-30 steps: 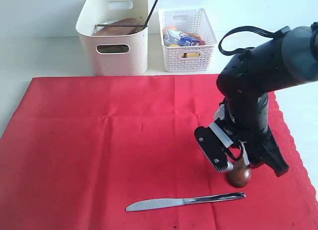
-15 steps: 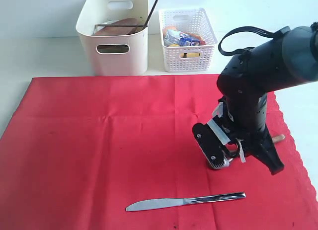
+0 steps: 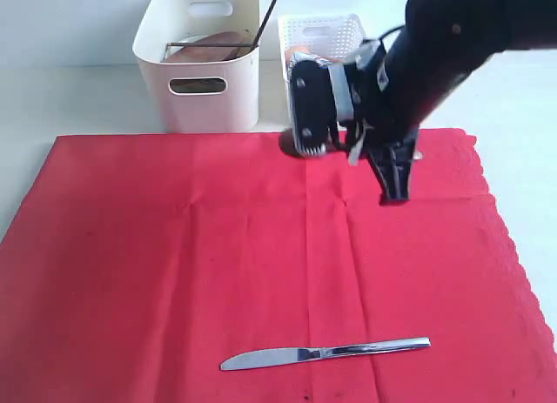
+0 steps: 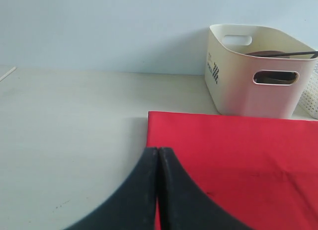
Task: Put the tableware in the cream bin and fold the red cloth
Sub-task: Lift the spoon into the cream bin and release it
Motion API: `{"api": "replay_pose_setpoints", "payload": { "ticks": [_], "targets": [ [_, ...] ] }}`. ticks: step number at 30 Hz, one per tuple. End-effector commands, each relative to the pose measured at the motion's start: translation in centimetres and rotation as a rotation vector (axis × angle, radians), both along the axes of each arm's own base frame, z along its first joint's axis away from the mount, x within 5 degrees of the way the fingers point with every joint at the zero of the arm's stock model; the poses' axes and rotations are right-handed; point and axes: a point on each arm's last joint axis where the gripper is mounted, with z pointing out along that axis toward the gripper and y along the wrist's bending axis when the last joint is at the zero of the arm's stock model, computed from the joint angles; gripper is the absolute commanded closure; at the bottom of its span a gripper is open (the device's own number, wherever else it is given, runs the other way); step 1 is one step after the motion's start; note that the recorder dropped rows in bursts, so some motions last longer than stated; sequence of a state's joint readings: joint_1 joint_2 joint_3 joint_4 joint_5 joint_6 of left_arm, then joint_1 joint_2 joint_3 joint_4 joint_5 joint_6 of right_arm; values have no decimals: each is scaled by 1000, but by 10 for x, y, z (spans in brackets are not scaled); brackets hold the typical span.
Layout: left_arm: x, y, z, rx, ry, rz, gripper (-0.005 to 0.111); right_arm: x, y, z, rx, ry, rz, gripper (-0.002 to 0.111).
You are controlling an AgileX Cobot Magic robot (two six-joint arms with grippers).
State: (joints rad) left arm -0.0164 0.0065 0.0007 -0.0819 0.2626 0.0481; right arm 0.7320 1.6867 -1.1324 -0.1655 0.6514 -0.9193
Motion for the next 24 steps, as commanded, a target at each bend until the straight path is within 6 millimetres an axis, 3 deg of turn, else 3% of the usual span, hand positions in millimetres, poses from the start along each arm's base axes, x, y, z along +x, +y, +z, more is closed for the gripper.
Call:
{"api": "replay_pose_setpoints", "payload": {
  "ticks": [1, 7, 16, 24],
  "targets": [
    [0, 0, 1, -10, -12, 3, 104, 9, 23, 29, 338, -85, -77, 108],
    [0, 0, 1, -10, -12, 3, 104, 25, 37, 57, 862, -135, -380, 108],
    [0, 0, 1, -10, -12, 3, 104, 33, 40, 53, 979, -101, -519, 108],
    [0, 0, 1, -10, -12, 3, 104, 59, 61, 36, 1031, -59, -600, 108]
  ]
}}
